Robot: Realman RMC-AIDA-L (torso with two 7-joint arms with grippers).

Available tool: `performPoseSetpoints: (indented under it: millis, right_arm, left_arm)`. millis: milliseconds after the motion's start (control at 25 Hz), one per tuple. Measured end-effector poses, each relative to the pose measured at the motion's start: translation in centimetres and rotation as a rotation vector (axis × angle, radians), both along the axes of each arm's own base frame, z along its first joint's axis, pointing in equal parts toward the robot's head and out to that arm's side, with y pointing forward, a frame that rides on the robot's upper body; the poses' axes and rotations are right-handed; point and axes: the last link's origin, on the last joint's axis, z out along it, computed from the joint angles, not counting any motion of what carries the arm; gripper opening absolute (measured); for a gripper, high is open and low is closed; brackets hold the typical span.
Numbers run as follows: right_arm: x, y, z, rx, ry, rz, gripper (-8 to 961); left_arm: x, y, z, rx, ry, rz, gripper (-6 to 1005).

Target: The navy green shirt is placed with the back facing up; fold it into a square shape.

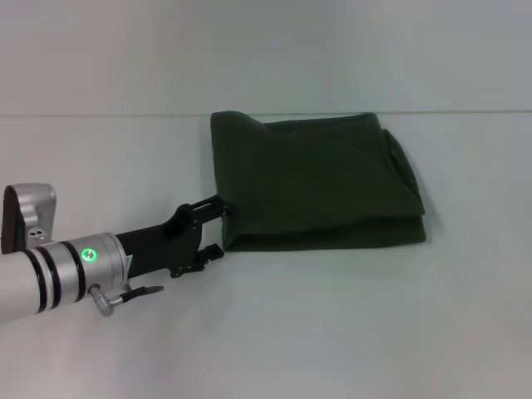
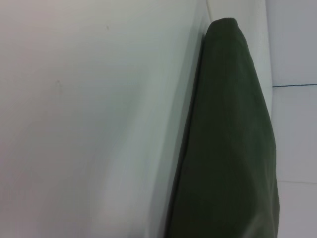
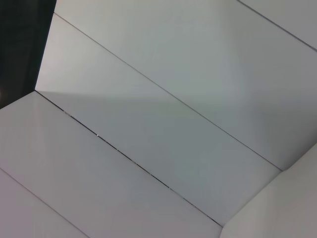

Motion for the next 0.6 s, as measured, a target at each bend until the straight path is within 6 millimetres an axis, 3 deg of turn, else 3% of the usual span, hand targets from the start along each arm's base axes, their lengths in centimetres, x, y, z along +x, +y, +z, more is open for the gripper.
performPoseSetpoints:
  millis: [600]
  right_arm:
    - [0.29, -0.21, 0.1, 0.001, 0.018, -0.012, 914]
  left_arm:
    - [-0.07, 0.44, -0.61, -0.006, 0.024, 0.025, 874]
